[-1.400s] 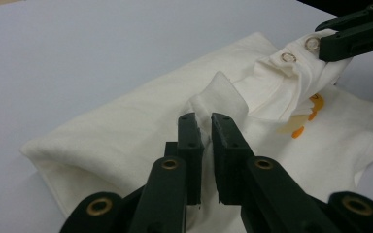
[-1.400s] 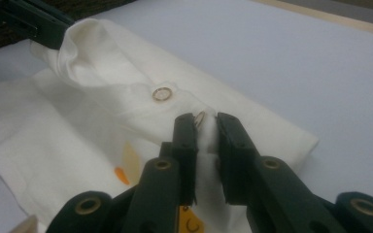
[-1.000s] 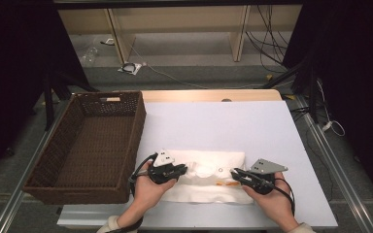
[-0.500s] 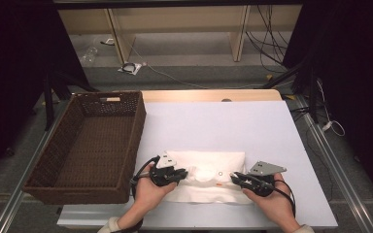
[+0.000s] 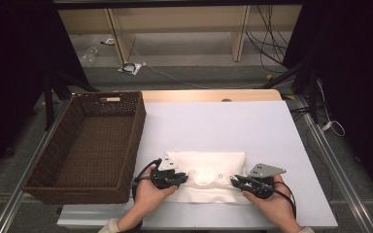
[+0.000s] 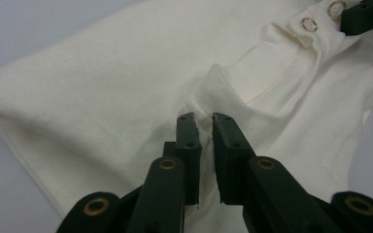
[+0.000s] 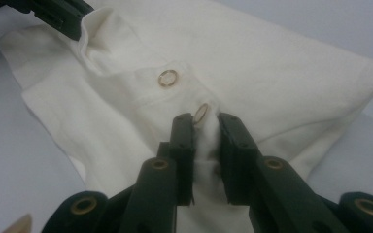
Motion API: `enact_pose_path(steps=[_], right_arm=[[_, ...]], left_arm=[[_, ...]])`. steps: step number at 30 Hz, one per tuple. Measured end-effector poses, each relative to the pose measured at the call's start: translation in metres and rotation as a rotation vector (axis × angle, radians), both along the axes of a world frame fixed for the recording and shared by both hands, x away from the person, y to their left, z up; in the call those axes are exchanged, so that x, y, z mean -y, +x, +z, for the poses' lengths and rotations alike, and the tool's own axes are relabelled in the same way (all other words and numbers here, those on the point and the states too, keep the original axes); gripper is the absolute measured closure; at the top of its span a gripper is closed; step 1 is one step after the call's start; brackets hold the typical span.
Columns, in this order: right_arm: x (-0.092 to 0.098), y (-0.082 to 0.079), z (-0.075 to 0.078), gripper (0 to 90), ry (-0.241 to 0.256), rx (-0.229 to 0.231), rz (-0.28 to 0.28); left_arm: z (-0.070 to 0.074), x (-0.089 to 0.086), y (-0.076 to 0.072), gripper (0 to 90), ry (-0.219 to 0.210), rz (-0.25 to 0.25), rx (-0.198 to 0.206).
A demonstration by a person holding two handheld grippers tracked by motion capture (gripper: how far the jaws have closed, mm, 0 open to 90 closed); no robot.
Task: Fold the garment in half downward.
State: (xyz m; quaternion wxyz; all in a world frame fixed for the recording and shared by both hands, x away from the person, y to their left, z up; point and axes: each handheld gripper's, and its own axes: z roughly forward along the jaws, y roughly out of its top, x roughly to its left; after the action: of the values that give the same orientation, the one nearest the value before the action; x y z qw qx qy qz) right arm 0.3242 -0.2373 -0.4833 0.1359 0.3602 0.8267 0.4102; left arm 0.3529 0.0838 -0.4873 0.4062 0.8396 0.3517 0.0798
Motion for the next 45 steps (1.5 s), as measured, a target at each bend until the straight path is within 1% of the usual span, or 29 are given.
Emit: enact_pose_path(steps=[7, 8, 12, 13, 14, 17, 19, 22, 23, 24, 27, 29, 32, 33, 34, 36, 38, 40, 43, 45], right_arm=[[0.0, -0.003, -0.001, 77.7, 0.0, -0.008, 0.005], [0.0, -0.004, -0.001, 77.7, 0.006, -0.011, 0.003], [0.0, -0.006, -0.001, 77.5, 0.004, -0.015, 0.007], [0.001, -0.006, -0.001, 77.3, -0.004, -0.013, 0.013], [0.0, -0.007, -0.001, 77.2, 0.003, -0.014, 0.011], [0.001, -0.009, -0.001, 76.8, -0.006, -0.015, 0.017], [0.001, -0.011, -0.001, 76.5, -0.002, -0.019, 0.016], [0.002, -0.012, -0.001, 75.5, -0.008, -0.018, 0.022], [0.002, -0.013, -0.001, 75.1, -0.004, -0.028, 0.018], [0.002, -0.014, -0.001, 74.4, -0.006, -0.022, 0.022], [0.004, -0.017, -0.001, 72.7, -0.001, -0.029, 0.025], [0.006, -0.019, -0.002, 72.0, -0.002, -0.03, 0.027], [0.007, -0.023, -0.003, 70.2, -0.001, -0.037, 0.028], [0.007, -0.024, -0.003, 69.7, 0.006, -0.045, 0.022], [0.007, -0.025, -0.003, 69.1, 0.002, -0.039, 0.026], [0.009, -0.028, -0.002, 68.0, 0.011, -0.042, 0.023], [0.011, -0.03, 0.0, 66.9, 0.013, -0.042, 0.025], [0.014, -0.033, 0.001, 66.6, 0.02, -0.039, 0.024], [0.019, -0.039, 0.004, 66.4, 0.044, -0.036, 0.015], [0.024, -0.042, 0.007, 67.1, 0.053, -0.024, 0.011]], left_arm=[[-0.001, -0.001, -0.002, 79.9, 0.005, -0.01, 0.004], [-0.001, -0.001, -0.003, 79.7, 0.005, -0.011, 0.003], [-0.001, -0.001, -0.005, 78.0, 0.008, -0.013, 0.014], [-0.001, -0.001, -0.006, 77.6, 0.011, -0.015, 0.017], [-0.001, -0.001, -0.007, 77.3, 0.011, -0.015, 0.019], [0.0, -0.002, -0.009, 76.8, 0.01, -0.016, 0.019], [0.0, -0.003, -0.011, 76.4, 0.009, -0.02, 0.018], [0.001, -0.004, -0.014, 75.6, 0.01, -0.024, 0.02], [0.001, -0.004, -0.015, 75.4, 0.01, -0.024, 0.021], [0.002, -0.005, -0.015, 75.1, 0.01, -0.027, 0.021], [0.004, -0.007, -0.018, 73.7, 0.008, -0.025, 0.018], [0.005, -0.008, -0.02, 71.3, 0.003, -0.017, 0.014], [0.007, -0.01, -0.022, 68.4, -0.004, -0.016, 0.01], [0.008, -0.011, -0.024, 67.5, -0.011, -0.014, 0.005], [0.01, -0.012, -0.025, 66.4, -0.016, -0.013, 0.0], [0.013, -0.015, -0.027, 64.2, -0.025, -0.007, -0.006], [0.016, -0.019, -0.027, 61.3, -0.034, 0.008, -0.01], [0.018, -0.025, -0.027, 58.5, -0.048, 0.028, -0.026], [0.021, -0.031, -0.027, 56.9, -0.073, 0.062, -0.037], [0.021, -0.031, -0.025, 56.8, -0.077, 0.07, -0.039]])
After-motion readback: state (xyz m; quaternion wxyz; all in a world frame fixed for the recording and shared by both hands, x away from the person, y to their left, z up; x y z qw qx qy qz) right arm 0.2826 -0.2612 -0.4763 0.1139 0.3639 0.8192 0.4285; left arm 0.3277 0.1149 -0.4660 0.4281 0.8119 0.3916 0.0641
